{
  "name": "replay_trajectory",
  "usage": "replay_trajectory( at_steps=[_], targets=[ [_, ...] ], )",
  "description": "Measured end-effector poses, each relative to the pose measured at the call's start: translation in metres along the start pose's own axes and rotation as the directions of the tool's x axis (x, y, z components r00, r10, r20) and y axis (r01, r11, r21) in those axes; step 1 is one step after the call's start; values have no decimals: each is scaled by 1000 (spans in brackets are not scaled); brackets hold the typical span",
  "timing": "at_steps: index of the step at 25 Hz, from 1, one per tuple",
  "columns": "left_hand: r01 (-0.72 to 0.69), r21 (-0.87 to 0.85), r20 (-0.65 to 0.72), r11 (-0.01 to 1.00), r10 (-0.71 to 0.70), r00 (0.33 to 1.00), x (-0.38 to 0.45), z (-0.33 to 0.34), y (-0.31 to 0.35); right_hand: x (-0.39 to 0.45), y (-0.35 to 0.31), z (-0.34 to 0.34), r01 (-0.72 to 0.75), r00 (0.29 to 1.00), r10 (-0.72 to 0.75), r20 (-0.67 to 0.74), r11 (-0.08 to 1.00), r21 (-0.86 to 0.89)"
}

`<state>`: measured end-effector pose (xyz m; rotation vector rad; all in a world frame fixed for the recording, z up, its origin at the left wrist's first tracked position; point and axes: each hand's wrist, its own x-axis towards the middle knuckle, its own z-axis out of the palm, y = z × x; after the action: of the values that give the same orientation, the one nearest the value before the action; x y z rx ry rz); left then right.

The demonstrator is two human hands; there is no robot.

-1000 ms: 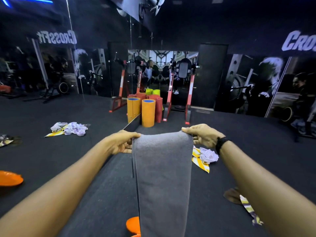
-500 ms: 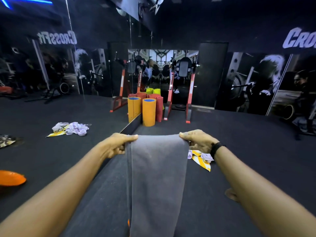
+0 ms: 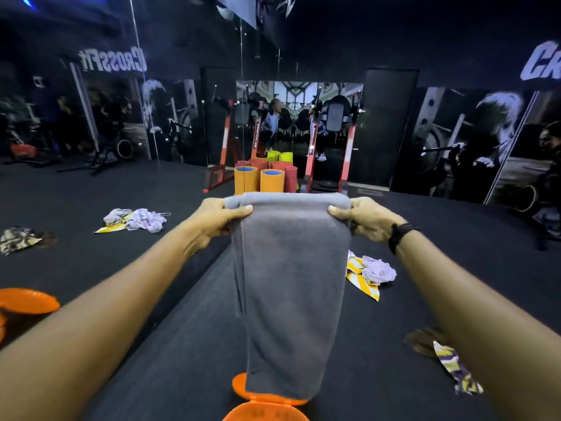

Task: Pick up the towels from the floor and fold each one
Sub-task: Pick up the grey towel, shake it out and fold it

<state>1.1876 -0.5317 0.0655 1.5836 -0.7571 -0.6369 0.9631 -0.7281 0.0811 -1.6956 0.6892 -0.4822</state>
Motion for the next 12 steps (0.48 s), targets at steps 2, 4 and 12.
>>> replay_trajectory(
  at_steps=[2, 4, 12],
  targets=[
    [9, -131, -62, 991, -17, 998, -3, 9, 2, 3, -2, 3, 37, 991, -29, -131, 998, 59],
    [-13, -160, -2, 987, 13, 1000, -6, 13, 5, 6, -6, -4, 100, 988, -81, -133, 985, 144],
    [22, 48, -236, 999, -10, 972, 2, 10, 10, 2, -1, -6, 165, 959, -135, -250, 981, 102]
  ],
)
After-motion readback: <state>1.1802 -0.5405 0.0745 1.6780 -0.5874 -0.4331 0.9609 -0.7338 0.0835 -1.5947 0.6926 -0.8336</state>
